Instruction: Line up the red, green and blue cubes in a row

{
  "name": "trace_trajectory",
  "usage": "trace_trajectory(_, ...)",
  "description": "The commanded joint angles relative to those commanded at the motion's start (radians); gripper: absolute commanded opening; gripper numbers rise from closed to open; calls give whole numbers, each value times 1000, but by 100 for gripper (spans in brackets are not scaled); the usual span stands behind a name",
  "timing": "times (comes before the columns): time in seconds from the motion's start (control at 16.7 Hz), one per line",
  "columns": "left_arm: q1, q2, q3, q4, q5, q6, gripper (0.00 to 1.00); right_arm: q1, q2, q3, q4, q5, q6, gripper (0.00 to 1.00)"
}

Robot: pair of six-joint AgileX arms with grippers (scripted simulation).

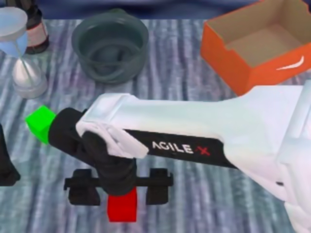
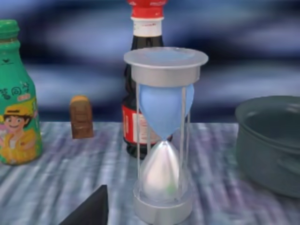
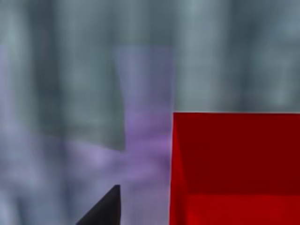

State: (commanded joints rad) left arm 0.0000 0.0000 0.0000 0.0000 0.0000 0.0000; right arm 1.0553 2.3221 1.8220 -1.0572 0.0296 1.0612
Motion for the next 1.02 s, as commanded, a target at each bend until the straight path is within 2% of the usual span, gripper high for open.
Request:
trace_trajectory(0.42,0,0,0,0,0,0,100,0,-3,17,-17,0,1,100)
trace_trajectory(0.78,0,0,0,0,0,0,100,10,-41,180,-226,0,4,100)
trace_trajectory(1.02,0,0,0,0,0,0,100,10,-48,198,-246,0,2,100)
